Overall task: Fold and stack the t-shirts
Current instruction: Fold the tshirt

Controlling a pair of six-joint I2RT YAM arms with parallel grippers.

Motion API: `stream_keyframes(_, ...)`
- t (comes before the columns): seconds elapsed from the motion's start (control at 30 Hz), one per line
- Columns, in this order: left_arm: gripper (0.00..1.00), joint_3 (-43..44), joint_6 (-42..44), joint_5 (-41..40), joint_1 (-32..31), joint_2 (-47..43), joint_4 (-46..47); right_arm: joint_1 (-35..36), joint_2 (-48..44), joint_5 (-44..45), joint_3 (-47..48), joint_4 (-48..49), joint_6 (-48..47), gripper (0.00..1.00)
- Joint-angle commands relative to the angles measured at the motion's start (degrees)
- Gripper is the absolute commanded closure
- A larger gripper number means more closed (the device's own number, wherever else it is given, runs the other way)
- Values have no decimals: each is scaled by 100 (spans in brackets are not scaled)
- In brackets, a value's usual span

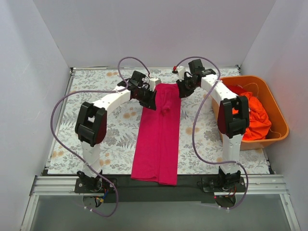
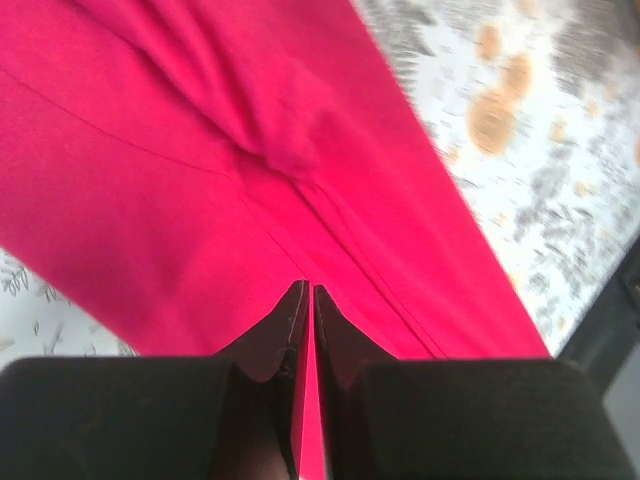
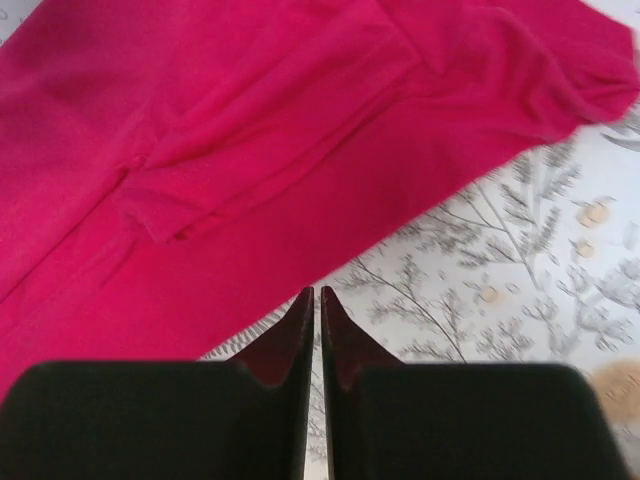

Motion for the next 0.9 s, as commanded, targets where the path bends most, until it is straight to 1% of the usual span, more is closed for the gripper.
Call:
stream_keyframes(0.0,98,262,-544,-526,77,381,268,345,265,-195,332,-168,38,92)
stream_keyframes(0.1,99,472,-667,-833,147,758,323,538,520,165,306,-213,47,98)
stream_keyframes(0.27,99,403,-1027,-729,332,1137,393,724,942,719,376,-143,-147,99)
stream_keyframes(0.37,99,236,-1274,-790,437,1199,507,777,1381,1105,779,-125,-147,99)
stream_keyframes(0.4,99,157,-1405,-860,472,1234,612,785,1634,1210,1050,-116,-112,99)
stream_keyframes(0.53,100,218,-1608,-958,823,1409,674,794,2181,1711,1718,-29,-147,99)
stream_keyframes(0.67,100,507,-1643,-799,1087,1769,543,794,2594,2037,2291,165,-147,99)
stream_keyframes(0.73,100,718,-1600,-773,1201,1980,542,794,2726,2116,2397,322,-129,99)
stream_keyframes(0.77,100,789,-1565,-790,1237,2051,534,794,2744,2117,2406,558,-121,99)
stream_keyframes(0.87,100,1131,-1503,-764,1369,2305,525,786,2841,2397,2485,858,-94,99)
